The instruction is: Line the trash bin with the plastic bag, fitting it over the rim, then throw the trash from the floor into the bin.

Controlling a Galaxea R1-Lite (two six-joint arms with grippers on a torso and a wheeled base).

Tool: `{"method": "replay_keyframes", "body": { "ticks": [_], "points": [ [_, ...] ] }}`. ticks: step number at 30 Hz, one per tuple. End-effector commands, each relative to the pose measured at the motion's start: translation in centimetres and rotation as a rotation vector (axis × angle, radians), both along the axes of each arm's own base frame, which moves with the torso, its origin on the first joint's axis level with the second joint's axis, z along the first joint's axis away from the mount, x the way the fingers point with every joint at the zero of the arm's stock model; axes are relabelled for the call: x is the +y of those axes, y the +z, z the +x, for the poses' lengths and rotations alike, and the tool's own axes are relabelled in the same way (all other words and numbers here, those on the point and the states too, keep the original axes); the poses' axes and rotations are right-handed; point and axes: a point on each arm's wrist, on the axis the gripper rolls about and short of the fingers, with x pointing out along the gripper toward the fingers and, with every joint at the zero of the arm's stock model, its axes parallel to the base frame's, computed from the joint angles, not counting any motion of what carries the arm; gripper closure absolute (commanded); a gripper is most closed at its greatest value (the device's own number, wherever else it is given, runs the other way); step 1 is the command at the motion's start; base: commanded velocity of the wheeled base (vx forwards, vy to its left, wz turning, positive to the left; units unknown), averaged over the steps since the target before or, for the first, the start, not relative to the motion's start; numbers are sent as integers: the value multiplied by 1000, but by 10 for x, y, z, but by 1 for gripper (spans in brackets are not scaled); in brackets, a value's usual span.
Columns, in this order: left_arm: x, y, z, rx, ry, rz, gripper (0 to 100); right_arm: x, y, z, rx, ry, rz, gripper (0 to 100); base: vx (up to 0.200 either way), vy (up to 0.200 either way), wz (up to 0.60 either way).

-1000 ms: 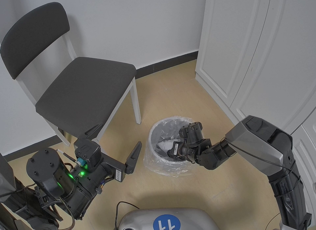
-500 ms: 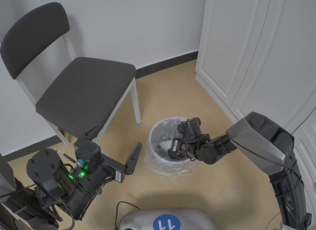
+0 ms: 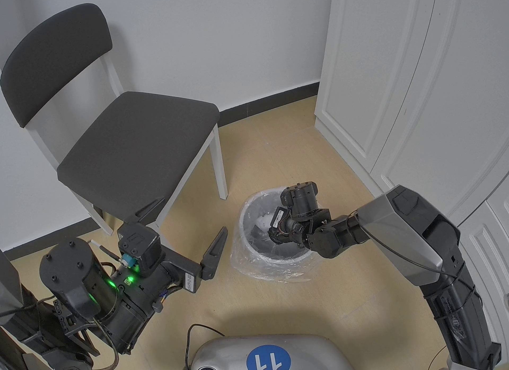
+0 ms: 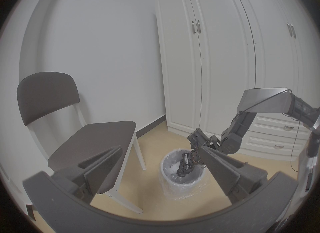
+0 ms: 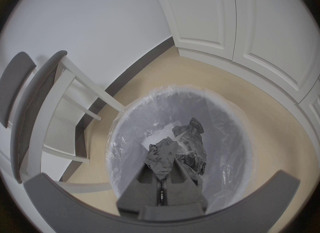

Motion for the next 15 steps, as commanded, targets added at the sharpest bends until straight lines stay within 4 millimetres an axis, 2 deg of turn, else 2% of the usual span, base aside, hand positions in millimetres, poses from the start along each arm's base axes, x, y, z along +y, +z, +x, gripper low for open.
{"method": "replay_keyframes", "body": {
  "ticks": [1, 5, 10, 15],
  "points": [
    [0, 2, -1, -8, -1, -7, 0, 2, -8, 0, 9, -3, -4, 100, 0, 0, 0],
    [0, 2, -1, -7, -1, -6, 0, 5, -4, -2, -5, -7, 14, 100, 0, 0, 0],
    [1, 4, -1, -11, -1, -10, 0, 6, -9, -5, 1, -2, 6, 100, 0, 0, 0],
    [1, 4, -2, -11, -3, -10, 0, 7, -16, -23, 115, 57, -102, 100, 0, 0, 0]
  ]
}}
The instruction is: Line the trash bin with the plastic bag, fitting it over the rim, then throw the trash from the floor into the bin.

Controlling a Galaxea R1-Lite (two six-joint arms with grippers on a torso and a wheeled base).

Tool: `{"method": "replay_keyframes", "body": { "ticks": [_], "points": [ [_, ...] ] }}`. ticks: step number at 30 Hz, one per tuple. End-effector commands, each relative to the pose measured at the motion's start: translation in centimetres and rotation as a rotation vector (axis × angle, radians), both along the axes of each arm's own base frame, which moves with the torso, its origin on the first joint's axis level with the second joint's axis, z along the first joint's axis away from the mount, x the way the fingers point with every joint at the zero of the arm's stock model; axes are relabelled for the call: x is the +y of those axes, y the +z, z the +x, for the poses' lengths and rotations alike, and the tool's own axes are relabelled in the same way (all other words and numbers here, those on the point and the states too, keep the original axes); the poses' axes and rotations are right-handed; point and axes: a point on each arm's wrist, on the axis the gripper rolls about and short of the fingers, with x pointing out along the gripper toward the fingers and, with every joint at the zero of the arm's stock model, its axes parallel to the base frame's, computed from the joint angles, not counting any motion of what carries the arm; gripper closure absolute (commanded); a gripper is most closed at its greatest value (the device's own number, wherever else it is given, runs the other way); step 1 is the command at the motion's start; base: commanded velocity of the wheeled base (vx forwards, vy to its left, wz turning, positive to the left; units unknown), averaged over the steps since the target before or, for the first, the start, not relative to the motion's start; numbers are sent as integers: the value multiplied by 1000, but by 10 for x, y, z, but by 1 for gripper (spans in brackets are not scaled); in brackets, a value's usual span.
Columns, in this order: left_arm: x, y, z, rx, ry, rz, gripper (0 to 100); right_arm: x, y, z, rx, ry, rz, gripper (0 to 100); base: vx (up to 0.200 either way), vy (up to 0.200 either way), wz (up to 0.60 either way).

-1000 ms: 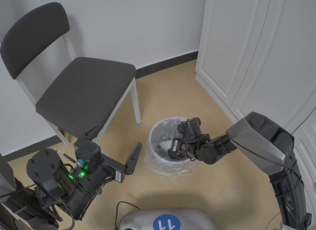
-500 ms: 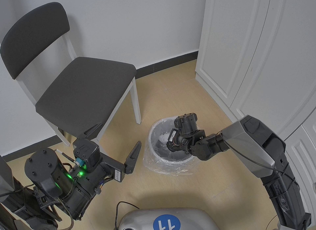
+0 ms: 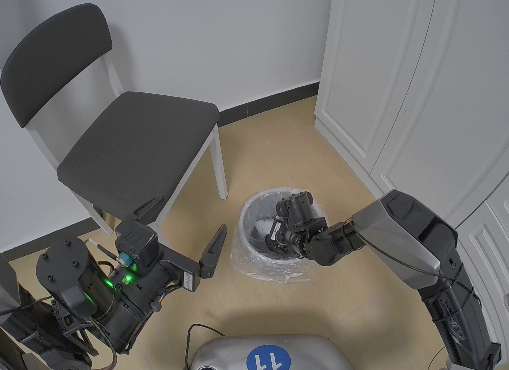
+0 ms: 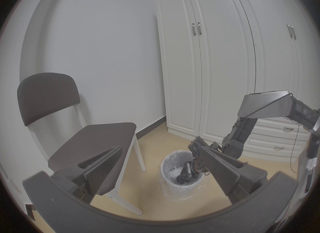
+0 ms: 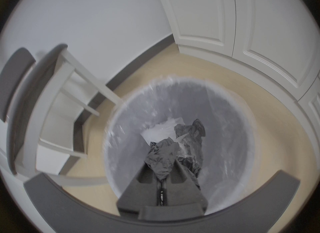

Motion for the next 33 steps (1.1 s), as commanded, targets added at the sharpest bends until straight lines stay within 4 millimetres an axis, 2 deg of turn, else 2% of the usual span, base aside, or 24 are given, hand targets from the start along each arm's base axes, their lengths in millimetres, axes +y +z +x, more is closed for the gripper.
{"method": "replay_keyframes", "body": {
  "ticks": [1, 8, 9, 13, 21, 27, 33],
  "points": [
    [0, 1, -1, -2, -1, -2, 0, 4, 1, -13, 73, 40, -63, 100, 0, 0, 0],
    [0, 1, -1, -2, -1, -2, 0, 6, 3, -7, 57, 23, -34, 100, 0, 0, 0],
    [0, 1, -1, -2, -2, -2, 0, 8, 2, 1, 20, -12, 37, 100, 0, 0, 0],
    [0, 1, 0, -3, -2, -3, 0, 11, -4, 8, -21, -32, 80, 100, 0, 0, 0],
    [-1, 1, -1, -3, -4, -3, 0, 11, -9, 8, -17, -34, 76, 100, 0, 0, 0],
    [0, 0, -1, -1, -5, 0, 0, 10, -26, 7, 8, -32, 50, 100, 0, 0, 0],
    [-1, 0, -1, -2, -7, 0, 0, 13, -29, 9, -9, -46, 54, 100, 0, 0, 0]
  ]
}}
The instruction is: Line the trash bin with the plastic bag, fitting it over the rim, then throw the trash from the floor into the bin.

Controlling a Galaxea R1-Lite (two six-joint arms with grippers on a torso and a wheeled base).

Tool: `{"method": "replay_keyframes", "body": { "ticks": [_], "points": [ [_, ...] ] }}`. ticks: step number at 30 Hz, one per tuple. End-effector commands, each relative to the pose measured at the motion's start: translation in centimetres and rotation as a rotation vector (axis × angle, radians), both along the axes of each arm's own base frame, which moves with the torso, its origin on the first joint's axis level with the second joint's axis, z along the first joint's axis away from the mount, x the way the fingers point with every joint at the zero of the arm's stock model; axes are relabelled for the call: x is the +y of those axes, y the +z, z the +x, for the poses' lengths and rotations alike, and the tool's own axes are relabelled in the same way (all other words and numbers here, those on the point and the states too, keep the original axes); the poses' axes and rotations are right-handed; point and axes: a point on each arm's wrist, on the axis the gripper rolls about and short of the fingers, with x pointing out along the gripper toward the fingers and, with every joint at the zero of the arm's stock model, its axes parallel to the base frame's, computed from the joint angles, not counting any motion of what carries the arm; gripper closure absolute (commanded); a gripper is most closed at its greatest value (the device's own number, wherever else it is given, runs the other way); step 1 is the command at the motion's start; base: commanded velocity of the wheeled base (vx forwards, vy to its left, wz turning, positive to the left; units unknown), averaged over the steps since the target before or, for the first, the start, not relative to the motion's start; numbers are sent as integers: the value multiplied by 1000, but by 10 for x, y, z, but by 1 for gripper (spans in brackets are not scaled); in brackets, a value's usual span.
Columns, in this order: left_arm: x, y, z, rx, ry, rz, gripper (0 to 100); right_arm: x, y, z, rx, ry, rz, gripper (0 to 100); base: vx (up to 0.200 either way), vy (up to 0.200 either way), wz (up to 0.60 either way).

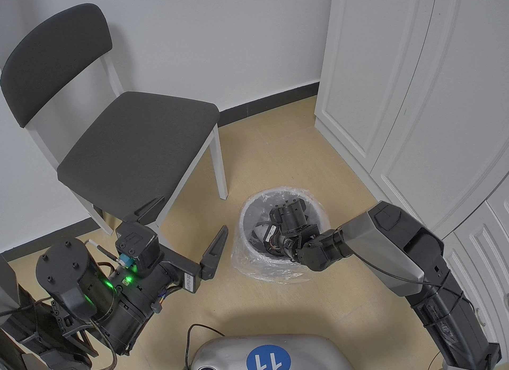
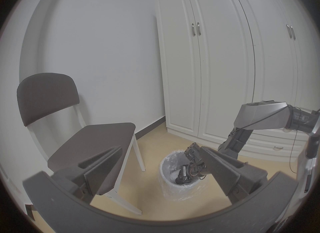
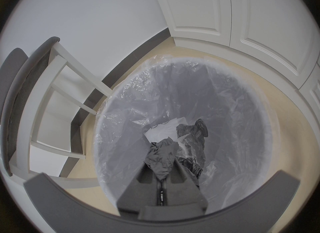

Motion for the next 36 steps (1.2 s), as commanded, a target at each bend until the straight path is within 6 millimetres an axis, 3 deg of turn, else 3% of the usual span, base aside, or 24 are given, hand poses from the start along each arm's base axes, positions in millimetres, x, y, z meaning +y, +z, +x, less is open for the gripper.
{"method": "replay_keyframes", "body": {
  "ticks": [1, 21, 22, 36],
  "points": [
    [0, 0, 0, -2, 0, -2, 0, 2, -8, 3, -17, -29, -8, 100, 0, 0, 0],
    [0, 1, 0, -4, 0, -3, 0, 6, -9, 11, -113, -84, 30, 100, 0, 0, 0],
    [0, 1, 0, -4, 0, -3, 0, 6, -9, 12, -124, -83, 35, 0, 0, 0, 0],
    [0, 1, 0, -6, 0, 0, 0, 7, 1, 12, -153, -89, 59, 0, 0, 0, 0]
  ]
}}
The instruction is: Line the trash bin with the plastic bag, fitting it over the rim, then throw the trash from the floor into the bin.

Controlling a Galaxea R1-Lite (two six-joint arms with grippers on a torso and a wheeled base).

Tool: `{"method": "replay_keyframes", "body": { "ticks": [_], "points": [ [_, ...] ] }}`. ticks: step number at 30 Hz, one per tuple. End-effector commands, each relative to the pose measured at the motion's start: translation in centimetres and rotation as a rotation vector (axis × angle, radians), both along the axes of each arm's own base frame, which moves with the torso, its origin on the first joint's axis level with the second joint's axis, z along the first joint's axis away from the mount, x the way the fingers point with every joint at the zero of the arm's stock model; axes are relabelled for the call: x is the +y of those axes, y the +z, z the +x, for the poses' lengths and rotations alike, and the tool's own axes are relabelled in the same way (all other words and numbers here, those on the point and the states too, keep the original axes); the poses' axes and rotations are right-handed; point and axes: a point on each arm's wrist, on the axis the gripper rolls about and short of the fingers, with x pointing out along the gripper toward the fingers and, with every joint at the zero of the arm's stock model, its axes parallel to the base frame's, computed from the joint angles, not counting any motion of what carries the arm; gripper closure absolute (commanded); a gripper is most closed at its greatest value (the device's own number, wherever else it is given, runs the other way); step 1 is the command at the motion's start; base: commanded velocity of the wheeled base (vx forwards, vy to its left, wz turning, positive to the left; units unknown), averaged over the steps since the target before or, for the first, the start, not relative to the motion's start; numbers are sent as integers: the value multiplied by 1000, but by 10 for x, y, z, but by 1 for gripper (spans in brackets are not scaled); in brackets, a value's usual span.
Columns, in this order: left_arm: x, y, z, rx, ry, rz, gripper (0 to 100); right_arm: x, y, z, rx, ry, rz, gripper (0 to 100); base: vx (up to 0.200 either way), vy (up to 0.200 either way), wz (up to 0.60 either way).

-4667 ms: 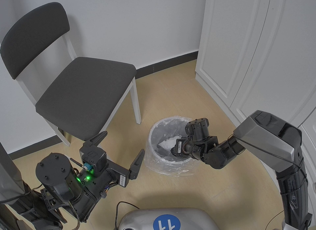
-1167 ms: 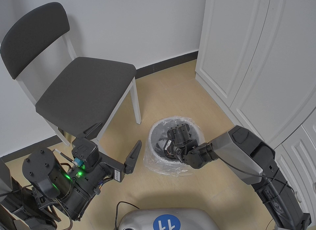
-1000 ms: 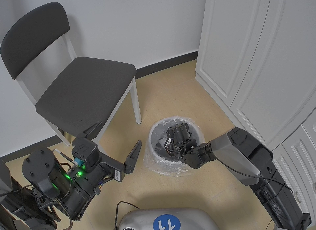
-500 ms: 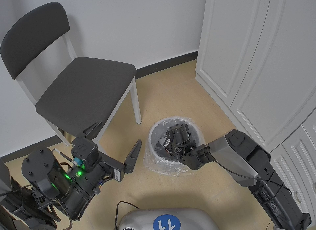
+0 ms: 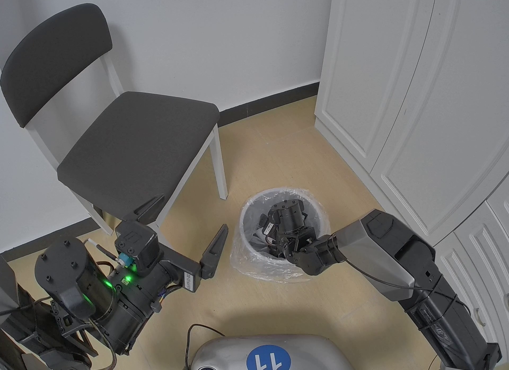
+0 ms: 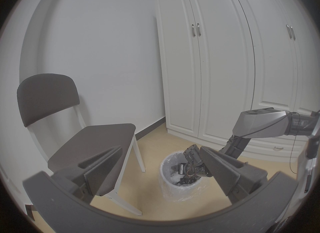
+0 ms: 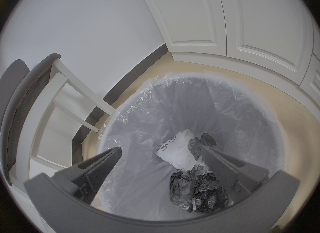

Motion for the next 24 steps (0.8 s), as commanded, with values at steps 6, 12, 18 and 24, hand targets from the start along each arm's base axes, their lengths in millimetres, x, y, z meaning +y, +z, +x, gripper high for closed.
{"method": "replay_keyframes", "body": {
  "ticks": [6, 12, 18, 24],
  "points": [
    [0, 2, -2, -7, -4, -5, 0, -5, 47, -17, -53, 32, 11, 0, 0, 0, 0],
    [-5, 5, -13, -14, -56, -10, 0, -28, 108, -52, -137, 119, -143, 0, 0, 0, 0],
    [2, 19, -15, -69, -41, -35, 0, -75, 152, -94, -172, 162, -240, 0, 0, 0, 0],
    [11, 33, -22, -126, -32, -43, 0, -145, 169, -147, -141, 240, -430, 0, 0, 0, 0]
  ]
}}
